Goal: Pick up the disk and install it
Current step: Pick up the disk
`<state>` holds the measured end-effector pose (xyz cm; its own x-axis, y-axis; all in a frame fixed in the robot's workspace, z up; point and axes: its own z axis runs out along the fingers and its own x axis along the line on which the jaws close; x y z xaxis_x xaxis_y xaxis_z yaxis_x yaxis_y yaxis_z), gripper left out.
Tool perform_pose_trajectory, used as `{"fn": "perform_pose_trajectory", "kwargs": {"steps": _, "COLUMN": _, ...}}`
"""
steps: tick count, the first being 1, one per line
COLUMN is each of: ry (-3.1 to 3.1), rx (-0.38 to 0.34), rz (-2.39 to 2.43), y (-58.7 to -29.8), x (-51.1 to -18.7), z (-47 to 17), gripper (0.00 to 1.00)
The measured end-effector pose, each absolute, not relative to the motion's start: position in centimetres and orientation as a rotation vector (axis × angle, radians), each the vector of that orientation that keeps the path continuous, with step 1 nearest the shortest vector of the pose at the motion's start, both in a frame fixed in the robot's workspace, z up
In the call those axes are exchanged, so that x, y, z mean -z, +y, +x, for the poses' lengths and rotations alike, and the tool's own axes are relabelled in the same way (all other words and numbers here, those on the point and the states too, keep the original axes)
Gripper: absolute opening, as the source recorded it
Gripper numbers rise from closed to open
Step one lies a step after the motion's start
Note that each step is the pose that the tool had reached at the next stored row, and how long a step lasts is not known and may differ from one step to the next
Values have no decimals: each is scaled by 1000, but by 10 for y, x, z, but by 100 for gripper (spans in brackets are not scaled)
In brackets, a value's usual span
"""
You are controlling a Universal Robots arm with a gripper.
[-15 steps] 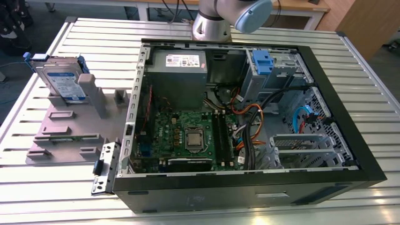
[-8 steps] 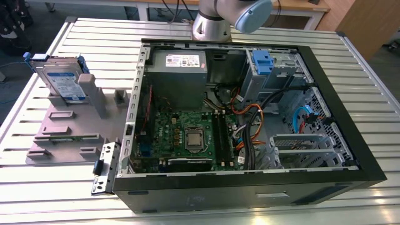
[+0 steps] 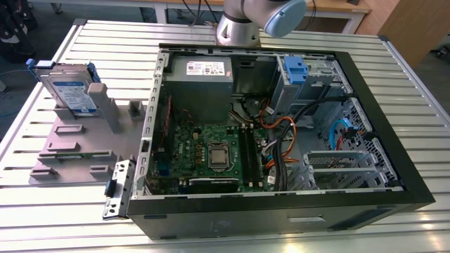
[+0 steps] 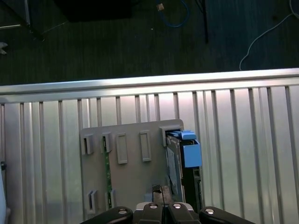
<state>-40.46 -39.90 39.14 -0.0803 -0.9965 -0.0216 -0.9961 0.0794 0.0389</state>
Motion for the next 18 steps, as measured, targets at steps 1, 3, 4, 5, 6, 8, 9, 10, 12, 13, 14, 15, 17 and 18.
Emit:
{"fn": "perform_pose_trajectory", "kwargs": {"steps": 1, "ry": -2298, "rx": 68, "rz": 2126, "y": -399, "x": -391, "z": -405, "gripper": 11}}
{"fn": "perform_pose_trajectory", "kwargs": {"steps": 3, "ry": -2295, "rx": 68, "rz": 2129, "y": -399, "x": -391, "z": -405, "gripper": 11}}
{"fn": "perform_pose_trajectory", "kwargs": {"steps": 4, "ry": -2293, "rx": 68, "rz": 2130, "y": -399, "x": -391, "z": -405, "gripper": 11}}
{"fn": "perform_pose_trajectory", "kwargs": {"steps": 5, "ry": -2292, "rx": 68, "rz": 2132, "y": -399, "x": -391, "z": -405, "gripper": 11}}
{"fn": "perform_pose_trajectory", "kwargs": {"steps": 6, "ry": -2290, "rx": 68, "rz": 2134, "y": -399, "x": -391, "z": -405, "gripper": 11}}
{"fn": "perform_pose_trajectory", "kwargs": {"steps": 8, "ry": -2287, "rx": 68, "rz": 2137, "y": -399, "x": -391, "z": -405, "gripper": 11}}
{"fn": "perform_pose_trajectory", "kwargs": {"steps": 9, "ry": -2286, "rx": 68, "rz": 2138, "y": -399, "x": -391, "z": -405, "gripper": 11}}
{"fn": "perform_pose_trajectory", "kwargs": {"steps": 10, "ry": -2284, "rx": 68, "rz": 2140, "y": -399, "x": -391, "z": -405, "gripper": 11}}
{"fn": "perform_pose_trajectory", "kwargs": {"steps": 12, "ry": -2281, "rx": 68, "rz": 2143, "y": -399, "x": -391, "z": -405, "gripper": 11}}
{"fn": "perform_pose_trajectory", "kwargs": {"steps": 13, "ry": -2280, "rx": 68, "rz": 2144, "y": -399, "x": -391, "z": -405, "gripper": 11}}
{"fn": "perform_pose_trajectory", "kwargs": {"steps": 14, "ry": -2278, "rx": 68, "rz": 2146, "y": -399, "x": -391, "z": -405, "gripper": 11}}
{"fn": "perform_pose_trajectory", "kwargs": {"steps": 15, "ry": -2277, "rx": 68, "rz": 2148, "y": -399, "x": -391, "z": -405, "gripper": 11}}
{"fn": "perform_pose_trajectory", "kwargs": {"steps": 17, "ry": -2274, "rx": 68, "rz": 2151, "y": -399, "x": -391, "z": -404, "gripper": 11}}
{"fn": "perform_pose_trajectory", "kwargs": {"steps": 18, "ry": -2272, "rx": 67, "rz": 2152, "y": -399, "x": -391, "z": -405, "gripper": 11}}
